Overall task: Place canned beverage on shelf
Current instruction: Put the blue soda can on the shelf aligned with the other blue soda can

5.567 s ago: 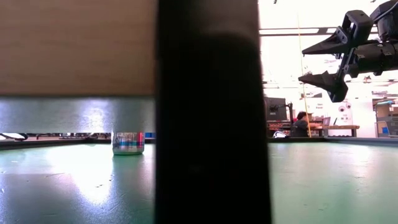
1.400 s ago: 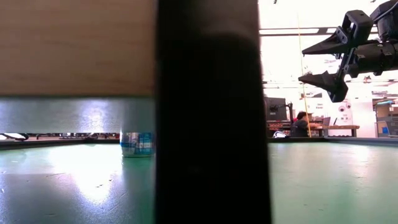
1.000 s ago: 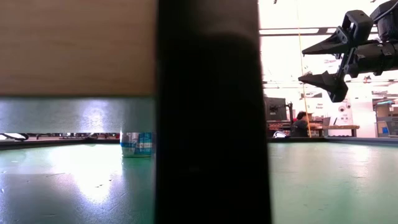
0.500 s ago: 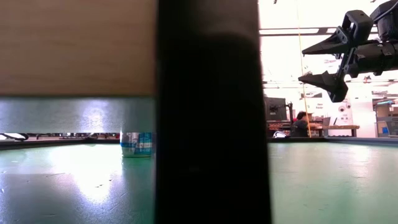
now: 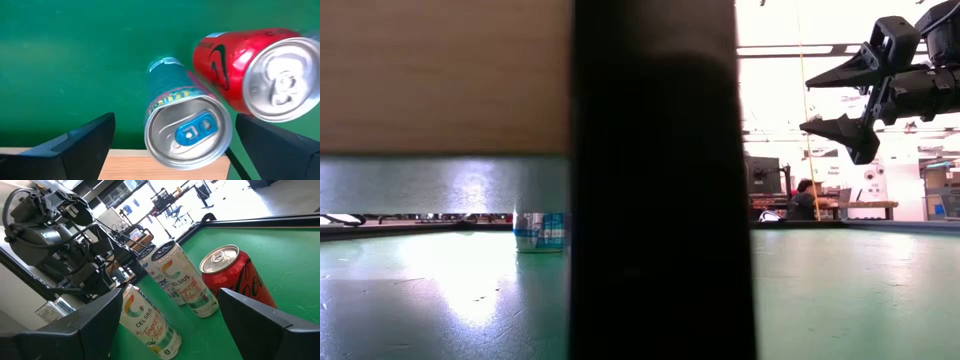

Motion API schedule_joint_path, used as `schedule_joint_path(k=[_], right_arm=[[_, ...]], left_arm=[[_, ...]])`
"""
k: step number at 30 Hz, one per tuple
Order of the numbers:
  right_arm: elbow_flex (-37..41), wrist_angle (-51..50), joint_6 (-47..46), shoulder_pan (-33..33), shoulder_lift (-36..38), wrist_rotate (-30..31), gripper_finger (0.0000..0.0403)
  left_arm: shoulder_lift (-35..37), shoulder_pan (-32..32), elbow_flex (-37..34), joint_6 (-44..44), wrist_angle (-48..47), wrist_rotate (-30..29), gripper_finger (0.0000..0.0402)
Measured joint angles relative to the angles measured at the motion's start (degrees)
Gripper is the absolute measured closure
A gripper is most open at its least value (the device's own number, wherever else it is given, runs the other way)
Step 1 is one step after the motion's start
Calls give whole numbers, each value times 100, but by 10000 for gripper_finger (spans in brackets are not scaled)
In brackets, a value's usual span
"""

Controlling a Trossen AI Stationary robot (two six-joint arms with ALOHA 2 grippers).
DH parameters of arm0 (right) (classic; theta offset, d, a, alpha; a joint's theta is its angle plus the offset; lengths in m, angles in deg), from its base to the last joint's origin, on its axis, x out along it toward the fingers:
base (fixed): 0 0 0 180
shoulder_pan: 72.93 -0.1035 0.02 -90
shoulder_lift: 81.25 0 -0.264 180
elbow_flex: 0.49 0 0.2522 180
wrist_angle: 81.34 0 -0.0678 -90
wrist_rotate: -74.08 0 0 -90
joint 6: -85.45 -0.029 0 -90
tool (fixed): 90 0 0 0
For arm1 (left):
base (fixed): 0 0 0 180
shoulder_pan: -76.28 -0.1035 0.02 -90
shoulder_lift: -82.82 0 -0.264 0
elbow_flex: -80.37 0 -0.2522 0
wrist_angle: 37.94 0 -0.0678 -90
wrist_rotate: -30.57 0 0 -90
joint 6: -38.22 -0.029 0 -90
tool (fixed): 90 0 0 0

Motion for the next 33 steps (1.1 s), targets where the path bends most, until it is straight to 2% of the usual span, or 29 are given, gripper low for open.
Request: schedule_joint_path(k=[7,12,17,24,26,33], right_arm=[[0,-1,0,0,0,0,85],[0,-1,1,-2,0,0,85],[0,0,1,-1,0,-1,85],[0,-1,-1,0,0,-1,85],[0,0,0,-1,0,1,85],[0,1,1,-2,0,1,85]], left_arm=[[-99,4,0,238,-127,122,6],[-157,19,-2,308,-142,129,22],[-198,58,-4,316,-118,131,67],[-207,80,-5,450,-113,140,166],[-207,95,-4,363,-118,141,185],[-207,131,-7,-913,-115,131,185]])
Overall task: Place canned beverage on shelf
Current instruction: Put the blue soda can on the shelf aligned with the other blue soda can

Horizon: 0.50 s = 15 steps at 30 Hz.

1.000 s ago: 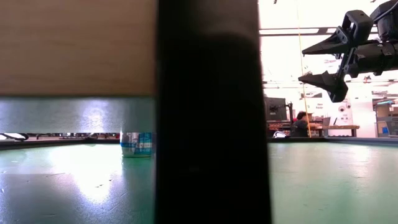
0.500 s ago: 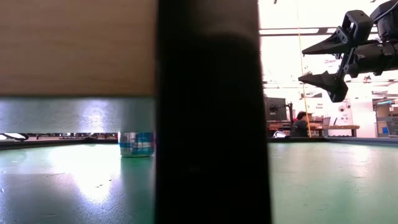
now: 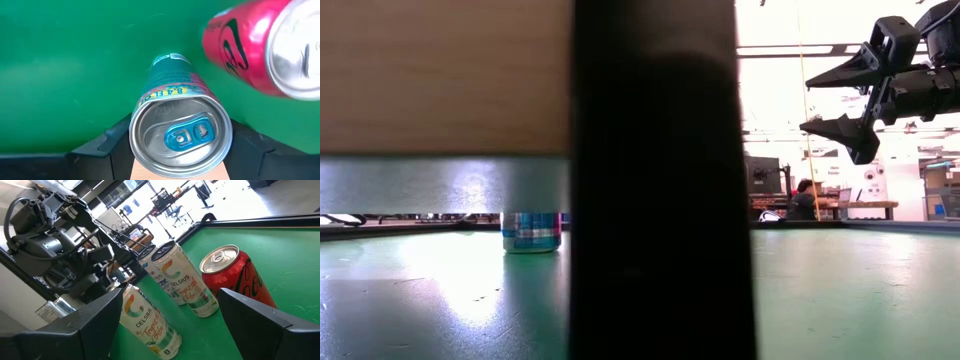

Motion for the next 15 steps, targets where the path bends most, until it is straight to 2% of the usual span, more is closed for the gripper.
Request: schedule_joint_path(k=[8,15], right_arm=[[0,-1,0,1,0,-2,85],[0,0,0,0,0,-1,85]], left_arm=[[0,0,0,-1502,2,-49,172],[137,0,-15,-1640,-115,-62,181]])
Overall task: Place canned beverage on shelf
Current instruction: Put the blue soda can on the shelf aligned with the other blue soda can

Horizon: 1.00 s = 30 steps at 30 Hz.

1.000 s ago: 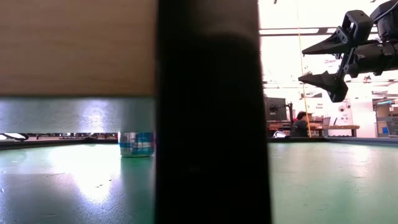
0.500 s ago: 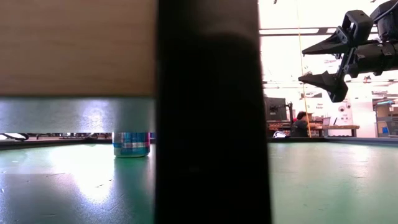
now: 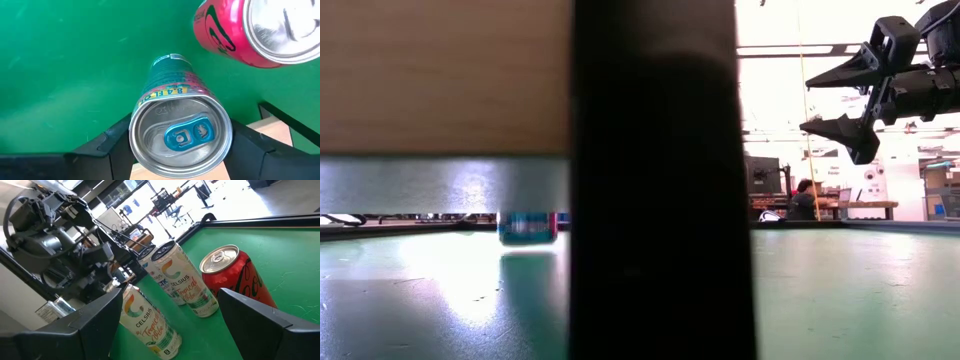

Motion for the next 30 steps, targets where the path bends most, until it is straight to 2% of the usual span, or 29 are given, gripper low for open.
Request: schedule_joint_path(k=[7,14,23,30], right_arm=[[0,0,-1,0,0,1,85],[0,-3,-2,0,0,1,85],[0,-2,-1,0,0,-1,85],[0,0,0,0,0,0,85]], left_arm=[[356,40,2,82,-416,17,181],[737,342,2,616,-1006,190,181],[1367,1289,7,1794,-1507,42,181],[1538,2253,9,2845,-1653,-1,181]])
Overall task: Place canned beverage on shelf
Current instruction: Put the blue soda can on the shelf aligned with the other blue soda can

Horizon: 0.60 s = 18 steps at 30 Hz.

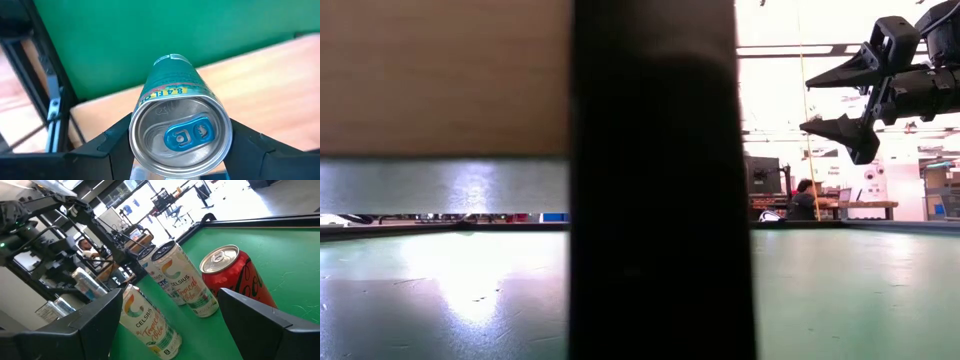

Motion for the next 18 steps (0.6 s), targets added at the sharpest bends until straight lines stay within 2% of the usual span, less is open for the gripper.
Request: schedule_joint_path(k=[11,18], right_arm=[[0,0,0,0,0,0,85],[0,0,0,2,0,0,85]], left_arm=[[6,1470,-26,1543,-24,3,181],[4,2171,-346,2429,-10,47,181]])
